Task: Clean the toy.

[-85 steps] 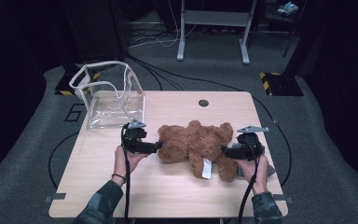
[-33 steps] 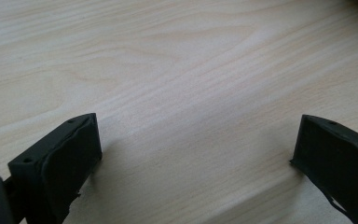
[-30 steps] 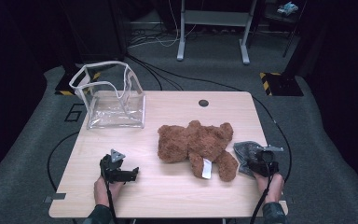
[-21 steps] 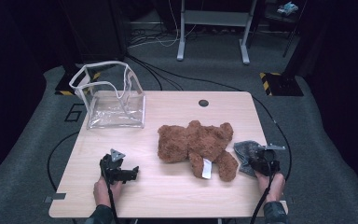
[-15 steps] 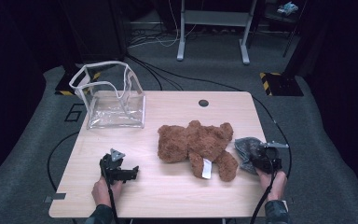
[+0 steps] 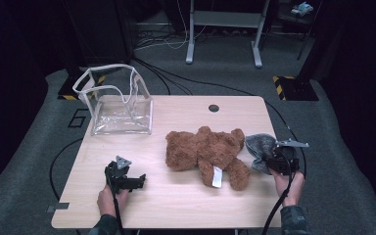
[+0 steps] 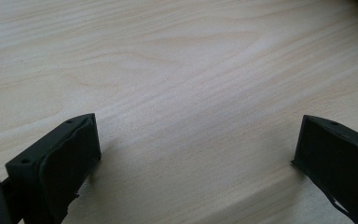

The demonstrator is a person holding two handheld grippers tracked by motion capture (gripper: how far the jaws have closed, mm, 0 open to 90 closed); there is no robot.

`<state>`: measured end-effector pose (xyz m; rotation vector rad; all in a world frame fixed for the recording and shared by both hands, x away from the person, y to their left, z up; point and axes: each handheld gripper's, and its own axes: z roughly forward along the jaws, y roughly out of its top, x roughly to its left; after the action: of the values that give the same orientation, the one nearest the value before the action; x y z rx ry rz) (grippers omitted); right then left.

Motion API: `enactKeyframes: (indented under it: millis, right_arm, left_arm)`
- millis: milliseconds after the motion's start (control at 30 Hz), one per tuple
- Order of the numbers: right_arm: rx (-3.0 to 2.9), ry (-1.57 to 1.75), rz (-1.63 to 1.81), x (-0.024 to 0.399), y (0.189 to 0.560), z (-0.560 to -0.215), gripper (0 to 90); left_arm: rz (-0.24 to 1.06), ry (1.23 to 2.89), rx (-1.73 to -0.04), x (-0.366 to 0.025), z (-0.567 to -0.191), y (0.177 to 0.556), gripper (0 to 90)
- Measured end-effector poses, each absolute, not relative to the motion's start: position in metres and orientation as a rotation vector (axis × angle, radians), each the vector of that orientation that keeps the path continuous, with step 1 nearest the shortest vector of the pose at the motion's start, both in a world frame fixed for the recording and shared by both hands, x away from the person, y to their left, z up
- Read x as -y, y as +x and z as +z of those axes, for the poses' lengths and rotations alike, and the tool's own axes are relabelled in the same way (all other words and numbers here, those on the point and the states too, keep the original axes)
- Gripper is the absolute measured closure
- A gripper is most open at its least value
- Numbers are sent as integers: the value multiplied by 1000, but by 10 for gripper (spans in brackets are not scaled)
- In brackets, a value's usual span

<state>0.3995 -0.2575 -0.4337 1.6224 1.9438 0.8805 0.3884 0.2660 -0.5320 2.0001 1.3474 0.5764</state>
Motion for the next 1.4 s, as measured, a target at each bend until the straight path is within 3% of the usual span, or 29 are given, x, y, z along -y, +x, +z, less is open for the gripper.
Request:
enactKeyframes:
  millis: [733,1400]
  right_arm:
    - [-1980,1445,995,215,409,-372,724]
    - [-2126,1297,1054,139,423,-365,723]
  left_arm:
    - [583,1988,-1367,-261,-532,389,0]
    - [584,1990,-1361,-260,-532,391,0]
